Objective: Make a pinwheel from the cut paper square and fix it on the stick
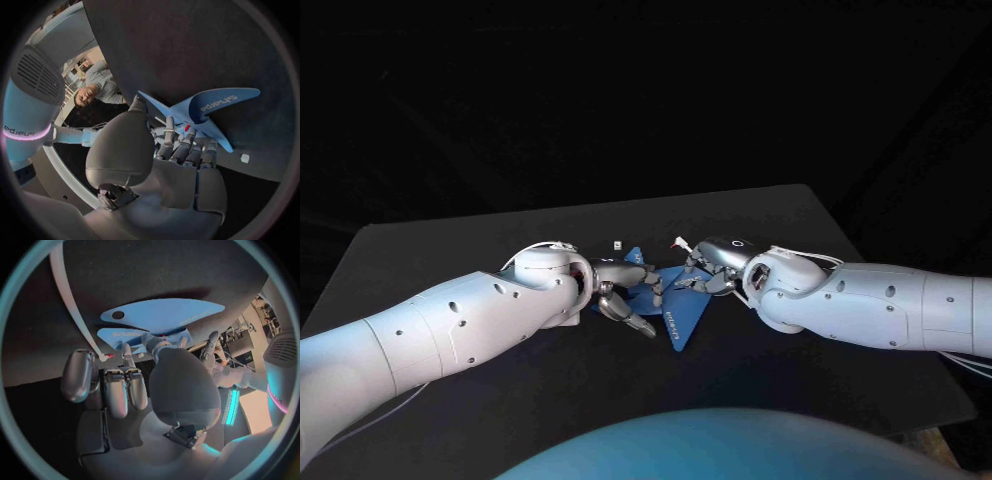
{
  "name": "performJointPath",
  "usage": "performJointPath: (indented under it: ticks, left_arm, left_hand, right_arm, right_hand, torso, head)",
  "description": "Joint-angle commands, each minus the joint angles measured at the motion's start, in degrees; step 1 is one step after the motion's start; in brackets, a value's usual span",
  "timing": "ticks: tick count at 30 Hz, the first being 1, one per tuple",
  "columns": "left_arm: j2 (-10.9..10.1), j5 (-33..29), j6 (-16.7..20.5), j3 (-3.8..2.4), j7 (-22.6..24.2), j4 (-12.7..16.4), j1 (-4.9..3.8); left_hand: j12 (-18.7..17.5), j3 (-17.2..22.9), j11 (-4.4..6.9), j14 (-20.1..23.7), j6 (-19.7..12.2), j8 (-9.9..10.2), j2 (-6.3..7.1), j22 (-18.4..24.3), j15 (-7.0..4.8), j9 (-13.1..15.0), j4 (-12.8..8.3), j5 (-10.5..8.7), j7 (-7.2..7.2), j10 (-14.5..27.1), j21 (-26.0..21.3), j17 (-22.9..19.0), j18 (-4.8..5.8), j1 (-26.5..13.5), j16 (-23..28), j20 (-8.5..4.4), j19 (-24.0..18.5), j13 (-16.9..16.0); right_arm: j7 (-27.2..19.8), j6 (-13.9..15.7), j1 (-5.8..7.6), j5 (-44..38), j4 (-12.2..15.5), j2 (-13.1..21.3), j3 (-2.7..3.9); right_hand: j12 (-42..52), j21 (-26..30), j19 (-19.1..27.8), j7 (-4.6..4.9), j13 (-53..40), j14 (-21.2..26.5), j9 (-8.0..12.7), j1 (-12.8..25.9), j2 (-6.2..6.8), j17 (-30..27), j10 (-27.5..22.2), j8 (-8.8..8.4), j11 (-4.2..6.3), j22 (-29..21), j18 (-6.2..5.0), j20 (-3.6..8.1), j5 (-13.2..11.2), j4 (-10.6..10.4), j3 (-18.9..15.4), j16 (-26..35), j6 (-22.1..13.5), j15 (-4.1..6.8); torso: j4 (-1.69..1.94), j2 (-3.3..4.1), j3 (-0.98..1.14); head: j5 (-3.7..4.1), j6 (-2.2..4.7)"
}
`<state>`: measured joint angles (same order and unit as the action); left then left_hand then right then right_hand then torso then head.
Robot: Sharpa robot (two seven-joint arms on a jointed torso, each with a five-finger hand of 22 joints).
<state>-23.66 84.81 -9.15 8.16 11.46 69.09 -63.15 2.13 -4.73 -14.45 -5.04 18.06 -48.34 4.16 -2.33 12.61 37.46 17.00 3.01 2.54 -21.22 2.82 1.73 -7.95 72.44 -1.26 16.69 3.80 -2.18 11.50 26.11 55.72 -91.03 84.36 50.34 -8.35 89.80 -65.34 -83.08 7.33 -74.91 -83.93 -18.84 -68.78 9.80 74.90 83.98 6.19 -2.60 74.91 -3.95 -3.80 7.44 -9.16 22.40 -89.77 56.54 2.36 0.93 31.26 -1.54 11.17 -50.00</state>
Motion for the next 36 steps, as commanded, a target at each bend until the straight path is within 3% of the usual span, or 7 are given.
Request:
performJointPath:
  ticks: [1, 20, 29, 33, 36]
  left_arm:
    - [0.07, -0.28, -0.58, -0.01, 0.08, 0.19, 0.01]
    - [-0.13, 3.34, 0.33, 0.00, -1.25, 0.78, 0.01]
    - [-0.39, 3.68, 0.52, 0.01, -1.02, 1.00, 0.01]
    - [-0.44, 3.49, 0.66, 0.01, -0.68, 1.04, 0.01]
    - [-0.45, 3.29, 0.63, 0.01, -0.47, 1.05, 0.02]
  left_hand:
    - [-0.09, 0.24, -0.04, 0.16, 0.54, -0.21, -0.29, 0.06, 0.19, -0.04, -0.03, -0.27, 0.05, 0.54, -0.34, -0.03, 0.17, 0.06, 0.23, 0.00, 0.03, 0.05]
    - [-0.13, -0.87, 0.97, 0.02, 2.25, -0.42, 1.56, 0.04, -0.53, -1.39, 0.08, -0.24, 0.11, 1.71, -0.33, 0.02, -0.15, -0.96, 0.20, -0.07, 0.05, 0.10]
    - [-0.15, -0.86, 0.70, 0.12, 3.73, -0.26, 1.49, 0.05, -0.43, -2.11, 0.09, -0.24, -0.01, 2.30, -0.35, -0.01, -0.26, -0.96, 0.22, -0.03, 0.03, 0.14]
    - [-0.21, -0.48, 0.67, 0.19, 6.46, 1.45, 1.24, 0.06, -0.40, -3.94, 0.07, -0.24, 0.07, 3.24, -0.36, -0.02, -0.24, -0.93, 0.23, -0.02, 0.02, 0.20]
    - [-0.19, -0.13, 0.58, 0.21, 8.85, 4.68, 1.07, 0.07, -0.33, -6.30, 0.07, -0.24, 0.23, 3.47, -0.38, -0.01, -0.19, -0.80, 0.22, -0.01, 0.01, 0.19]
  right_arm:
    - [0.21, -1.08, 0.17, -0.66, -0.63, -0.48, 0.02]
    - [0.69, -2.46, 1.10, -0.70, -2.93, -2.65, 0.02]
    - [1.50, -2.78, 1.18, -0.90, 0.03, -1.23, 0.00]
    - [1.94, -3.21, 1.00, -0.85, 1.21, -0.46, -0.01]
    - [2.20, -3.58, 0.88, -0.69, 1.66, -0.06, -0.01]
  right_hand:
    - [0.20, -0.15, -0.37, 0.03, -15.09, -6.07, 0.08, -0.04, 0.16, 15.10, 6.02, 0.11, -0.18, 7.01, -0.63, -0.03, 0.02, -0.02, 0.31, -0.23, 0.47, -0.19]
    - [0.20, -0.10, -0.36, 0.03, -15.09, -6.07, 0.10, -0.05, 0.18, 15.10, 6.02, 0.10, -0.18, 7.00, -0.64, -0.02, 0.08, 0.04, 0.39, -0.23, 0.45, -0.19]
    - [0.20, -0.65, -0.56, -0.06, -15.09, -6.07, 0.18, -0.04, 0.12, 15.10, 6.02, 0.29, -0.10, 7.23, -0.53, 0.00, 0.76, 0.51, 1.23, -0.23, 0.83, -0.17]
    - [0.20, -0.57, -0.55, -0.05, -15.09, -6.07, 0.27, 0.04, -0.13, 15.10, 6.02, 0.29, -0.11, 7.24, -0.54, 0.02, 1.22, 0.74, 1.90, -0.23, 0.87, -0.13]
    - [0.20, -0.46, -0.55, 0.01, -15.09, -6.07, 0.48, 0.07, -0.19, 15.10, 6.02, 0.17, -0.15, 7.26, -0.55, 0.05, 2.11, 1.33, 2.90, -0.23, 0.72, -0.12]
  torso:
    - [0.01, -0.02, 0.00]
    - [-0.02, -0.01, 0.02]
    - [-0.12, 0.02, -0.05]
    - [-0.06, -0.06, -0.02]
    - [-0.08, -0.04, -0.03]
  head:
    - [-0.10, 0.00]
    - [0.07, 0.00]
    - [0.04, 0.00]
    - [0.17, 0.00]
    - [0.14, 0.00]
